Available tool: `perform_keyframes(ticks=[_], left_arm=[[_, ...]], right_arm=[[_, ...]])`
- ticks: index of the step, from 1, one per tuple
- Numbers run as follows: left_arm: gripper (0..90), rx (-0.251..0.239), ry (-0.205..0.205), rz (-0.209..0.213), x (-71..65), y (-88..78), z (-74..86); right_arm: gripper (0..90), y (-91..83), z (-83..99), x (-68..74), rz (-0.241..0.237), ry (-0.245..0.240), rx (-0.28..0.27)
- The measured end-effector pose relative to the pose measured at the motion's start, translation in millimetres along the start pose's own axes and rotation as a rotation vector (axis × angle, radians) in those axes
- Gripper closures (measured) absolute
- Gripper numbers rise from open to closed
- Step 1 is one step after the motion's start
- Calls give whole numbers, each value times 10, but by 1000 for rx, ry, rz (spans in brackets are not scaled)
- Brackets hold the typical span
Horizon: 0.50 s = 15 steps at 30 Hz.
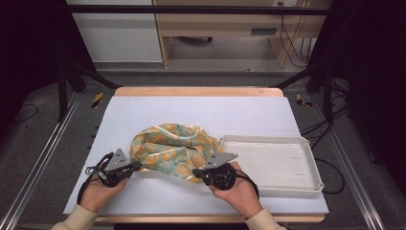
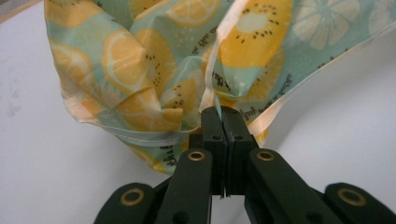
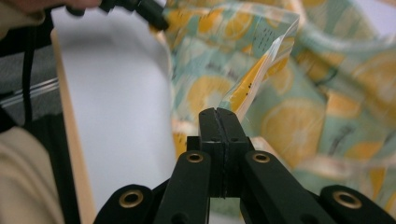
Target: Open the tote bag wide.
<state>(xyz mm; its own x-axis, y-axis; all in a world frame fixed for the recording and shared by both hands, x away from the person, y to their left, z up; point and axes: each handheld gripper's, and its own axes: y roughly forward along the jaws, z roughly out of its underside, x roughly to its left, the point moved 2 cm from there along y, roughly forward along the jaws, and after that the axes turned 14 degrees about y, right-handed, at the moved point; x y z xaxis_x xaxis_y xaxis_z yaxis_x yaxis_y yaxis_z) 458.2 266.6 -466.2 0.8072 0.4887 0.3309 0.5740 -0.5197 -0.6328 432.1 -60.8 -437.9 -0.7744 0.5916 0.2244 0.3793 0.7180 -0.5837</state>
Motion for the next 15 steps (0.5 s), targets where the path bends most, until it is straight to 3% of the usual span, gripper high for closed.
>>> perform_keyframes(ticks=[4,6,10,15], left_arm=[[891,-3,-15,-22,29,-7,25],[892,-8,-28,-36,55,-30,41],[894,-10,-28,-37,60,-41,46],[893,-10,-28,-30,49,-68,56]], right_arm=[[900,0,153,10,20,-12,49],[900,-20,243,5,58,-27,94],[900,-59,286,-27,103,-23,106],[900,-112,315,-63,117,-3,97]])
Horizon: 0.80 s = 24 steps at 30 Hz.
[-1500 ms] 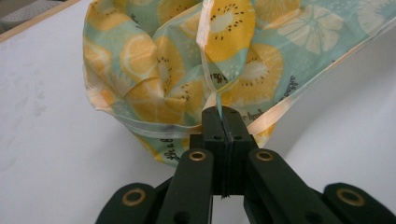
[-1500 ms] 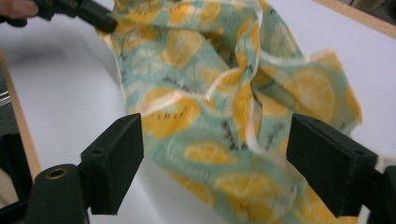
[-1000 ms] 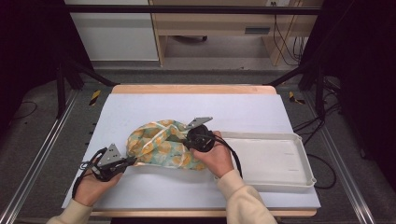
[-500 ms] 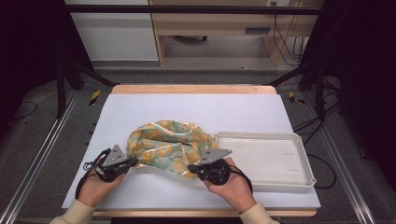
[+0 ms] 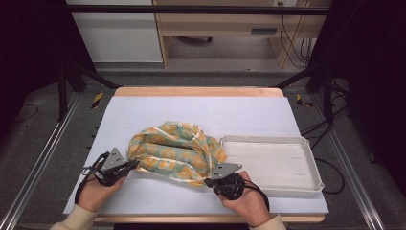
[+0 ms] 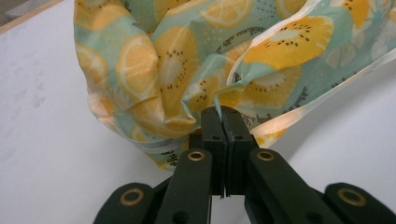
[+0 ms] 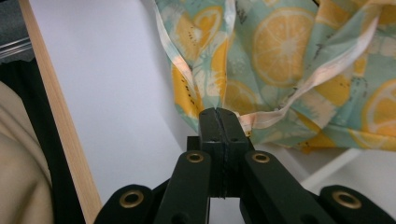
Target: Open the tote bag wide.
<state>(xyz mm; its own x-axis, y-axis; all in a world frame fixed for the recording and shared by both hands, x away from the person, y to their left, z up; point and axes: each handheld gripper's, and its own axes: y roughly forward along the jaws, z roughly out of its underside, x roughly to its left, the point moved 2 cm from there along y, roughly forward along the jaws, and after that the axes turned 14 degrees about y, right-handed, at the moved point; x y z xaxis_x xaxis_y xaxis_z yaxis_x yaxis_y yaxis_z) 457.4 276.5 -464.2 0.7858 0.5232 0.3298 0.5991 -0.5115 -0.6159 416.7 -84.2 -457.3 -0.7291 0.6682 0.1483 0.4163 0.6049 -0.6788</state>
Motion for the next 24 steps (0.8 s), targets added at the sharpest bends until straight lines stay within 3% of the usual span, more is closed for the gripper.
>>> perform_keyframes(ticks=[7,10,14,16,19,20,21,24], left_arm=[[841,14,8,27,-45,-12,33],[718,-8,-18,9,-74,-63,51],[499,-42,-63,-13,-86,-153,70],[488,-44,-63,-16,-87,-169,74],[471,-50,-67,-17,-101,-237,99],[467,-50,-67,-17,-101,-237,99],[464,-38,-61,-14,-120,-259,124],[467,-21,-58,-17,-133,-288,164]], right_arm=[[900,9,35,-31,17,-7,7],[900,15,38,-28,5,-1,-5],[773,-13,1,-13,-13,-12,-42],[739,-22,-11,-5,-12,-11,-53],[588,-44,-49,24,-20,-23,-67],[588,-44,-49,24,-20,-23,-67],[513,-52,-71,35,-20,-17,-74],[439,-65,-104,37,-15,-10,-81]])
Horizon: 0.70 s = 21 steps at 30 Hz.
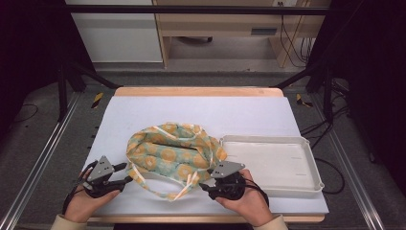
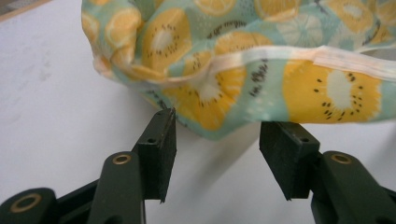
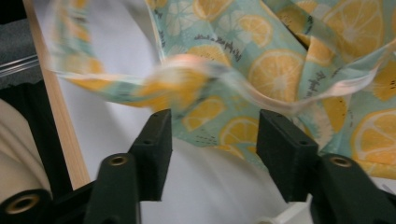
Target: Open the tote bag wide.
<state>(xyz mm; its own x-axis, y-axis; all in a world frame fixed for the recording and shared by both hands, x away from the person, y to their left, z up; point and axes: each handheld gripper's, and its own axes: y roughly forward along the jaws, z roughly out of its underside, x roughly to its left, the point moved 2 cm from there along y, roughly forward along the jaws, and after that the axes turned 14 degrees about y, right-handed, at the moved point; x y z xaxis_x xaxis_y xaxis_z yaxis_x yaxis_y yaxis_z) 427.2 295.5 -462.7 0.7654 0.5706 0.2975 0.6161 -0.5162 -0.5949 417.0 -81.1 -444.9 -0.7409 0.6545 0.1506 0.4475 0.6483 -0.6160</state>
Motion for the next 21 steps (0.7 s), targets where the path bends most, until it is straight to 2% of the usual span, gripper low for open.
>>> perform_keyframes(ticks=[3,8,10,13,14,16,18,20,21], left_arm=[[473,8,4,-6,9,-26,20],[510,36,-33,-31,84,-89,109],[539,50,-54,-99,172,-147,161],[556,67,-68,-148,262,-190,223],[563,67,-68,-148,262,-190,223],[575,56,-90,-184,329,-237,257],[574,50,-98,-194,345,-252,262],[571,30,-111,-202,371,-275,254],[551,5,-122,-203,384,-268,213]], right_arm=[[405,-9,-24,-7,5,6,-7],[382,-37,-62,1,10,10,-20],[390,-63,-99,5,12,6,-28],[393,-77,-150,-2,19,2,-31],[393,-77,-150,-2,19,2,-31],[395,-89,-235,-2,23,-6,-37],[395,-92,-257,-1,25,-8,-39],[391,-89,-327,1,24,-11,-42],[379,-60,-395,1,21,-18,-36]])
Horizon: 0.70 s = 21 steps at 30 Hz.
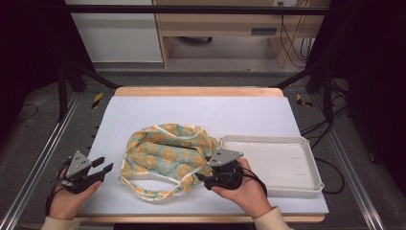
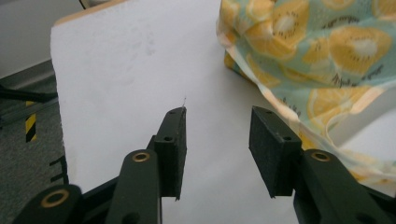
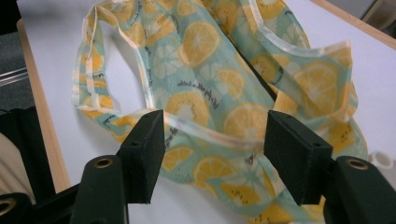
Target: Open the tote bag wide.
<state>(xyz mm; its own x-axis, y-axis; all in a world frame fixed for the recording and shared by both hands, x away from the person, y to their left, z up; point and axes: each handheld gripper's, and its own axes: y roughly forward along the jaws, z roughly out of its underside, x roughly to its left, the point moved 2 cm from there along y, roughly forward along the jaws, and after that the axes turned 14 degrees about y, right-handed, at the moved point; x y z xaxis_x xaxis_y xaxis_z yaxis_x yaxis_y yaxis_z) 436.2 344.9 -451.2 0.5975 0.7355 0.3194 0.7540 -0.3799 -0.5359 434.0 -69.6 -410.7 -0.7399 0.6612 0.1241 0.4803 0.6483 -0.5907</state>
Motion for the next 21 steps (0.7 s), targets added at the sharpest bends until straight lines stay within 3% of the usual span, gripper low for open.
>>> perform_keyframes(ticks=[1,2,3,6,7,10,12,15,18,21], left_arm=[[536,0,0,0,0,0,0],[517,-39,3,2,7,15,-98],[491,-39,3,2,7,15,-98],[418,-73,15,18,66,96,-345],[404,-73,15,18,66,96,-345],[384,-77,56,43,138,266,-591],[377,-86,64,56,170,338,-677],[338,-85,66,98,249,549,-861],[340,-95,41,115,291,730,-932],[345,-74,56,113,266,758,-884]], right_arm=[[368,18,-28,-1,-2,-3,4],[358,47,-68,-1,-4,-5,10],[358,47,-68,-1,-4,-5,10],[303,223,-266,7,-15,-5,30],[303,223,-266,7,-15,-5,30],[268,444,-419,9,-35,-4,60],[267,489,-441,6,-39,-2,66],[292,733,-527,-29,-39,7,90],[312,838,-547,-39,-31,2,107],[335,949,-578,-52,-35,-1,115]])
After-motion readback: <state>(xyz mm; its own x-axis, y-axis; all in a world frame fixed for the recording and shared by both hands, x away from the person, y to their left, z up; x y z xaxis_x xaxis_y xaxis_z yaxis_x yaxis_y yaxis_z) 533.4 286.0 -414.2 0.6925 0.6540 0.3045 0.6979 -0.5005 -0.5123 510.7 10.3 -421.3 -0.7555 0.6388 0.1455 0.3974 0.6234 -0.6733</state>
